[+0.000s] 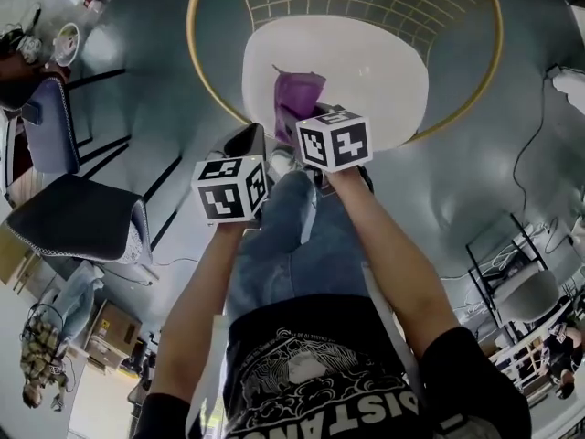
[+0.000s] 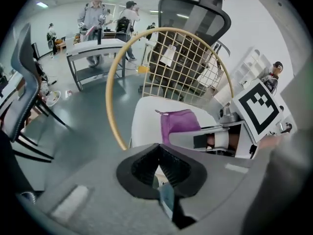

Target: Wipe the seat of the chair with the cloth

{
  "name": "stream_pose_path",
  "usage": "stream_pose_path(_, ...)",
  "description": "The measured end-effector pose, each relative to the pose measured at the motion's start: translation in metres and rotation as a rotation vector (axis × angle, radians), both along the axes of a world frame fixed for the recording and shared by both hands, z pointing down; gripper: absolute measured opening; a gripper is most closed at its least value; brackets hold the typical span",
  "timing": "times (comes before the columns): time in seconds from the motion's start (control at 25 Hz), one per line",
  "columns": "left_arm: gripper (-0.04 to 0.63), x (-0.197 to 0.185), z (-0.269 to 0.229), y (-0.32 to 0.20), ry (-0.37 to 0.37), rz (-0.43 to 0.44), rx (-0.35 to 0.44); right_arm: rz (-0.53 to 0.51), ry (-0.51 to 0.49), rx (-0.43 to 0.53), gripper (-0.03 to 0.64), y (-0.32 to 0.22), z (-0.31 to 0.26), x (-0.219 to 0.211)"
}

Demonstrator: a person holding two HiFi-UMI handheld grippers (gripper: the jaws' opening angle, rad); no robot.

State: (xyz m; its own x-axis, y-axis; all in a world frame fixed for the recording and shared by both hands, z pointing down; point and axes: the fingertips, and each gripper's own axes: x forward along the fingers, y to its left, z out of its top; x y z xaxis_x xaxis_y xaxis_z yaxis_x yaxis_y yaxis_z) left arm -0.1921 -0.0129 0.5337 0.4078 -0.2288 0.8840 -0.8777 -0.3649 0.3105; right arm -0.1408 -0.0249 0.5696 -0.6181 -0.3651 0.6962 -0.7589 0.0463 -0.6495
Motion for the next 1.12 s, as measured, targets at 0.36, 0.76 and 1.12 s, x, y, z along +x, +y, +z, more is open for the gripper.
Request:
stream_pose_path(0.36, -0.005, -0.051, -0.008, 0.022, -0.037, -0.074, -0.008, -0.104, -0.063, 0.048, 0.064, -0.016, 0.008, -0.081)
stream_pose_path(0.76, -0.005, -0.04, -0.002, 0.026, -0.009, -0.061, -0.014, -0.08, -0.053, 0.007, 0.064, 0.011, 0.024, -0.068)
stream_pose_path(1.12, -0.005, -0.015, 0.002, 0.033, 0.001, 0.003, -0.019, -0.043, -0.033, -0.011, 0.064, 0.034, 0.03, -0.042)
